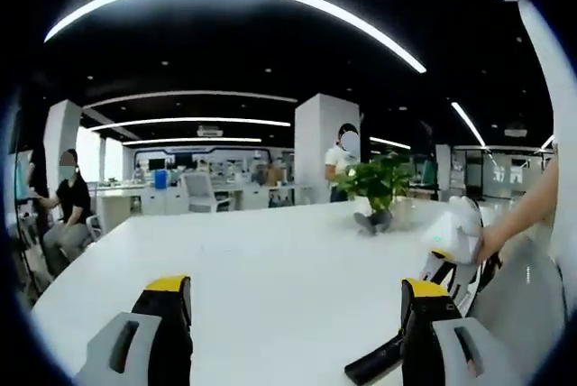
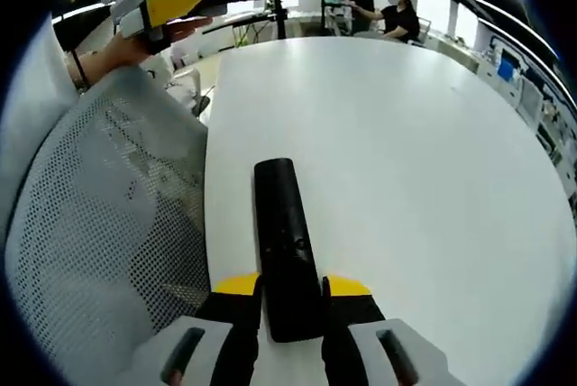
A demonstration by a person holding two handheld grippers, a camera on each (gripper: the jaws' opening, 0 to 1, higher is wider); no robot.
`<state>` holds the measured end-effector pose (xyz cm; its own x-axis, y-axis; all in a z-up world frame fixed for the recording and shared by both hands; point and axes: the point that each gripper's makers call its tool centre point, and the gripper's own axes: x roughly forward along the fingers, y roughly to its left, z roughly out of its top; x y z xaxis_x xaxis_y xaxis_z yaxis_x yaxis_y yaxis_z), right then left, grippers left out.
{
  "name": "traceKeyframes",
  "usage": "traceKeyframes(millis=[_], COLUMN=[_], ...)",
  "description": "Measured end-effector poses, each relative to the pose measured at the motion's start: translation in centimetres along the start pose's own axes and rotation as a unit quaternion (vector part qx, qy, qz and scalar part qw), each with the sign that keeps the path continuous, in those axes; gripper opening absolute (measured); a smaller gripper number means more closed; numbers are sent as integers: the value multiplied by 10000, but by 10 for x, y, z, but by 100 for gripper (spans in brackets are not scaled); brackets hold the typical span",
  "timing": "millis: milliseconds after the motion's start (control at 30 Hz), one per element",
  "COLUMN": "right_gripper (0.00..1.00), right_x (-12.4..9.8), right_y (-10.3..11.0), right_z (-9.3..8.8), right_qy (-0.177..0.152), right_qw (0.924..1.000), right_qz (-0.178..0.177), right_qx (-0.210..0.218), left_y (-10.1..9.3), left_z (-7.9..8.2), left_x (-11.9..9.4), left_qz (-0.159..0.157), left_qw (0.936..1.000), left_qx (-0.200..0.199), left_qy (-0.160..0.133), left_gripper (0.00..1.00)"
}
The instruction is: Press the specified remote control buttons in sequence, fully releasing each button before pressing the next.
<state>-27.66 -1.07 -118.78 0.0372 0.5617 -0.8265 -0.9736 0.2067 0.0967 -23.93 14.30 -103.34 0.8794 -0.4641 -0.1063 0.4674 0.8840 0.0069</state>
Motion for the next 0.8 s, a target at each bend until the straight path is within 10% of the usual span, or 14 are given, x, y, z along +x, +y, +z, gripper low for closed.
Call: traceKeyframes(millis=[800], right_gripper=[21], right_x=[1], right_y=[-49], right_z=[1], right_qy=[577], right_qw=[9971], right_qz=[-1], right_qx=[-495], left_y=[0], left_z=[-6], left_x=[0], left_qz=[-40], left_qw=[9998], left_qx=[179], left_qy=[126], left_gripper=[99])
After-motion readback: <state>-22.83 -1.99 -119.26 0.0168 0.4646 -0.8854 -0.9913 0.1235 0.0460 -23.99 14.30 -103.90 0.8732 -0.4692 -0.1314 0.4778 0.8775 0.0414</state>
